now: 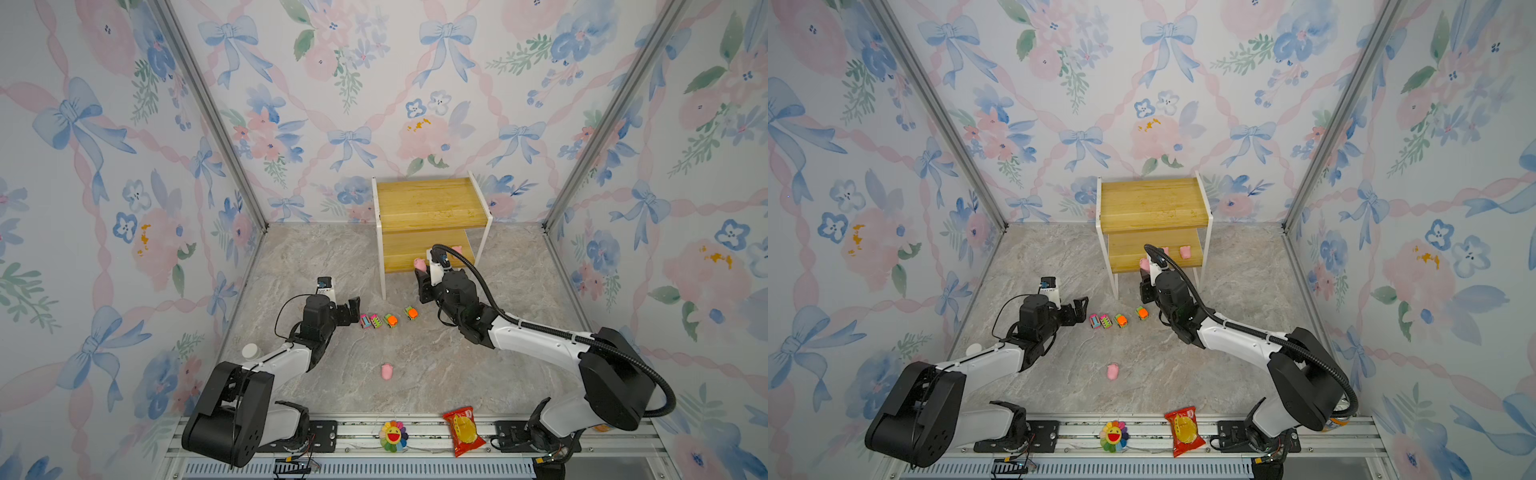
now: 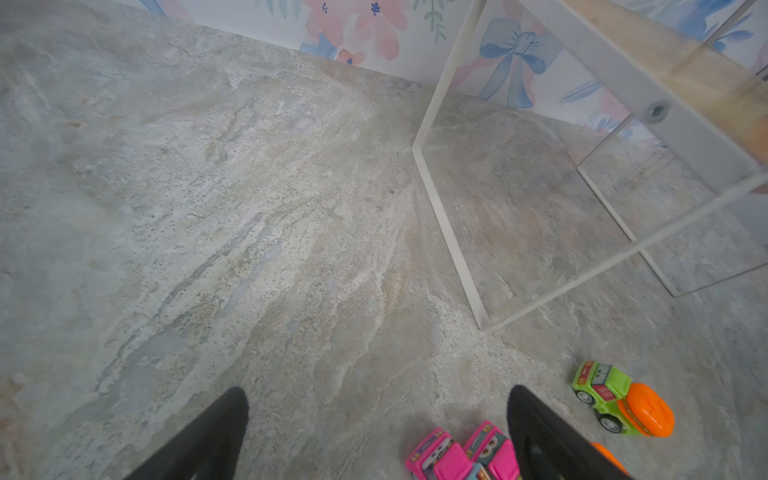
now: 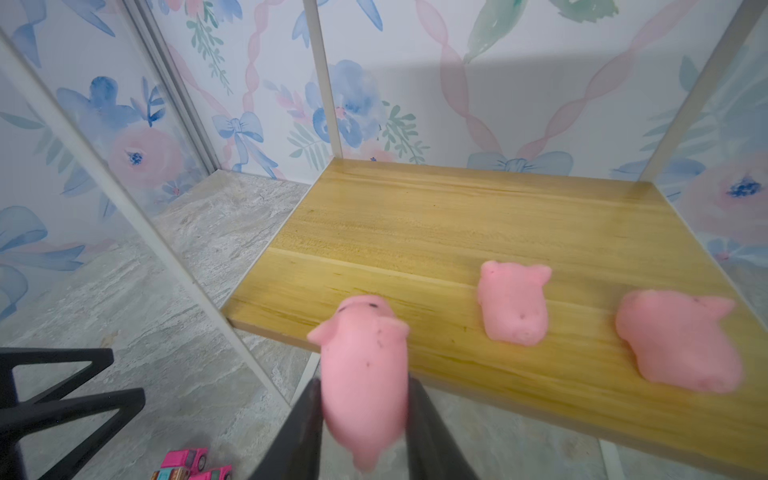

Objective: Place and organize the plastic toys onto the shelf
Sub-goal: 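Carry the pink pig with the right gripper to the lower shelf edge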

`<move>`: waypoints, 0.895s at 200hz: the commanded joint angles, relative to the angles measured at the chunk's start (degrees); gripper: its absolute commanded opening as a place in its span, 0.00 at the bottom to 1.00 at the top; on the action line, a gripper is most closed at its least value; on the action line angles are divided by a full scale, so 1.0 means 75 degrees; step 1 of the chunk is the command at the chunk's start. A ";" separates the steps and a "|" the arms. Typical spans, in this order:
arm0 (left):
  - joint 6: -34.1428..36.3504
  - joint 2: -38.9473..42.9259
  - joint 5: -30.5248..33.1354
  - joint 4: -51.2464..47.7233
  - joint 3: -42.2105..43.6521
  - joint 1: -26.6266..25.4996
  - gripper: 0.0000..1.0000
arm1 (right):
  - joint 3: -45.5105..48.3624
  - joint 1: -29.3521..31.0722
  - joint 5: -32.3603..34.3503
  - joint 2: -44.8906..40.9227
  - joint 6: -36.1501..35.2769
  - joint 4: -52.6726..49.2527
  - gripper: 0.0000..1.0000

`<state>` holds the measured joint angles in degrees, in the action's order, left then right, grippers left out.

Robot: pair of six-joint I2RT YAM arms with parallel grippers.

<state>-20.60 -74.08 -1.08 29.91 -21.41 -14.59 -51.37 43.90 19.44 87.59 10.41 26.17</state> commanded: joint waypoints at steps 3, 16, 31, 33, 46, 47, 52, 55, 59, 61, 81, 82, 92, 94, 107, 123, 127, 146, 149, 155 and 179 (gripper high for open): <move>0.0087 -0.0175 -0.0169 -0.0039 -0.0181 -0.0035 0.98 | -0.0360 -0.0101 0.0268 0.0385 0.0173 0.0470 0.36; 0.0078 -0.0178 -0.0177 -0.0042 -0.0201 -0.0029 0.98 | -0.0490 -0.0100 0.0365 0.0544 0.0257 0.0505 0.36; 0.0031 -0.0144 -0.0196 -0.0042 -0.0174 -0.0031 0.98 | -0.0611 -0.0098 0.0468 0.0682 0.0287 0.0596 0.36; 0.0023 -0.0133 -0.0193 -0.0043 -0.0170 -0.0034 0.98 | -0.0623 -0.0090 0.0499 0.0696 0.0287 0.0611 0.36; 0.0005 -0.0046 -0.0184 -0.0039 -0.0129 -0.0029 0.98 | -0.0678 -0.0088 0.0551 0.0789 0.0320 0.0714 0.36; 0.0005 -0.0041 -0.0178 -0.0033 -0.0125 -0.0032 0.98 | -0.0688 -0.0088 0.0550 0.0795 0.0327 0.0721 0.36; 0.0005 -0.0018 -0.0158 -0.0036 -0.0116 -0.0029 0.98 | -0.0718 -0.0079 0.0548 0.0848 0.0315 0.0754 0.36; 0.0013 -0.0005 -0.0141 -0.0037 -0.0120 -0.0033 0.98 | -0.0739 -0.0079 0.0548 0.0872 0.0327 0.0772 0.36; 0.0022 -0.0002 -0.0124 -0.0034 -0.0103 -0.0035 0.98 | -0.0763 -0.0078 0.0548 0.0906 0.0323 0.0785 0.36; 0.0029 0.0002 -0.0116 -0.0038 -0.0100 -0.0029 0.98 | -0.0775 -0.0076 0.0551 0.0915 0.0323 0.0778 0.36; 0.0040 0.0013 -0.0118 -0.0039 -0.0076 -0.0035 0.98 | -0.0814 -0.0076 0.0536 0.0920 0.0386 0.0807 0.35; 0.0040 0.0012 -0.0122 -0.0039 -0.0075 -0.0035 0.98 | -0.0814 -0.0076 0.0531 0.0920 0.0378 0.0803 0.35; 0.0040 0.0028 -0.0120 -0.0042 -0.0065 -0.0036 0.98 | -0.0814 -0.0076 0.0509 0.0928 0.0387 0.0767 0.35; 0.0037 0.0027 -0.0124 -0.0040 -0.0055 -0.0029 0.98 | -0.0814 -0.0079 0.0498 0.0921 0.0391 0.0759 0.35; 0.0040 0.0049 -0.0091 -0.0036 -0.0046 -0.0026 0.98 | -0.0825 -0.0077 0.0522 0.1152 0.0348 0.0711 0.35; 0.0051 0.0063 -0.0070 -0.0042 -0.0040 -0.0035 0.98 | -0.0803 -0.0076 0.0508 0.1177 0.0345 0.0763 0.35; 0.0046 0.0073 -0.0078 -0.0039 -0.0034 -0.0034 0.98 | -0.0786 -0.0082 0.0502 0.1177 0.0326 0.0768 0.35; 0.0040 0.0103 -0.0101 -0.0039 -0.0034 -0.0036 0.98 | -0.0736 -0.0014 0.0422 0.1131 0.0174 0.0820 0.36; 0.0040 0.0103 -0.0091 -0.0039 -0.0026 -0.0037 0.98 | -0.0743 -0.0008 0.0382 0.1127 0.0140 0.0814 0.36; 0.0047 0.0106 -0.0091 -0.0039 -0.0019 -0.0035 0.98 | -0.0730 -0.0006 0.0301 0.1118 0.0102 0.0824 0.38; 0.0051 0.0148 -0.0088 -0.0039 0.0007 -0.0034 0.98 | -0.0578 -0.0056 -0.0195 0.1051 0.0037 0.1124 0.42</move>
<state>-20.62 -74.04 -1.56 29.69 -21.71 -14.59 -56.18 43.55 21.56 95.81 11.66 31.05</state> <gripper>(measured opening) 0.979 0.405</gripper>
